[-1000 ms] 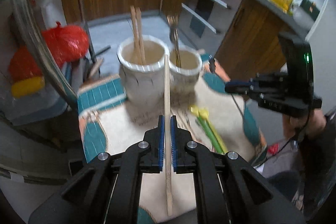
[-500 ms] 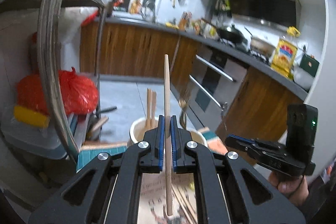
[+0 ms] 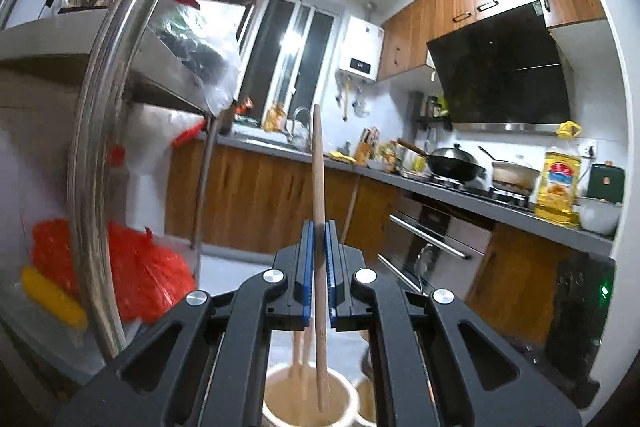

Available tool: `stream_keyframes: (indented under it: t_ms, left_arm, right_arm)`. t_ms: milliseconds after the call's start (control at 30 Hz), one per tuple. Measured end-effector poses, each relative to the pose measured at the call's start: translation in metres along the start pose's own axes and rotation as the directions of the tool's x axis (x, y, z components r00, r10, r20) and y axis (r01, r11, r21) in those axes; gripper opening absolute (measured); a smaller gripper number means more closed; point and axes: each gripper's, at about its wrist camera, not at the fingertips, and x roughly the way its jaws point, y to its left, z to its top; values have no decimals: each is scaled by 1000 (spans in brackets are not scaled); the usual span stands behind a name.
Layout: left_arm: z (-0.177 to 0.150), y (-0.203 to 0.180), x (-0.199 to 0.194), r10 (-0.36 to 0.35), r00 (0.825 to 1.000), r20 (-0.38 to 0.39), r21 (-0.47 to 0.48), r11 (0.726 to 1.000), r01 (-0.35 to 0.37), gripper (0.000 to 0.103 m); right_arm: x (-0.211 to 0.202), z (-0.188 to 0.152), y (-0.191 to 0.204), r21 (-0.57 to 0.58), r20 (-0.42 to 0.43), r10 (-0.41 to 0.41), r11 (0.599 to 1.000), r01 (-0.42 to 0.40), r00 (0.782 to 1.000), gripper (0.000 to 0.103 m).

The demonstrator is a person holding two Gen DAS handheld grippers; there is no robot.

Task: Organize utensils
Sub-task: 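Lift the chopstick over the large compartment while the right tool lifts the spoon over the small one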

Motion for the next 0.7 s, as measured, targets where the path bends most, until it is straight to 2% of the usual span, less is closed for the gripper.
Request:
stream_keyframes:
  t_ms: [100, 233, 467, 600, 700]
  left_arm:
    - [-12, -1, 13, 19, 1000, -8, 22, 1000, -19, 5]
    - [-32, -1, 31, 35, 996, -85, 43, 999, -31, 5]
    - [-60, -5, 32, 48, 985, -164, 95, 995, -33, 5]
    - [-69, -5, 32, 63, 974, -217, 120, 992, -38, 5]
    - [-77, -5, 33, 83, 959, -272, 142, 989, -45, 5]
  right_arm:
    - [9, -7, -1, -29, 10, -42, 999, 42, 999, 4]
    - [12, -13, -7, -22, 1, -58, 998, 58, 998, 4]
    - [7, -26, -6, -74, -37, -83, 994, 80, 996, 4]
    - [11, -34, -4, -92, -80, -90, 992, 83, 993, 4]
    - [14, -42, -4, -100, -121, -109, 990, 97, 987, 4]
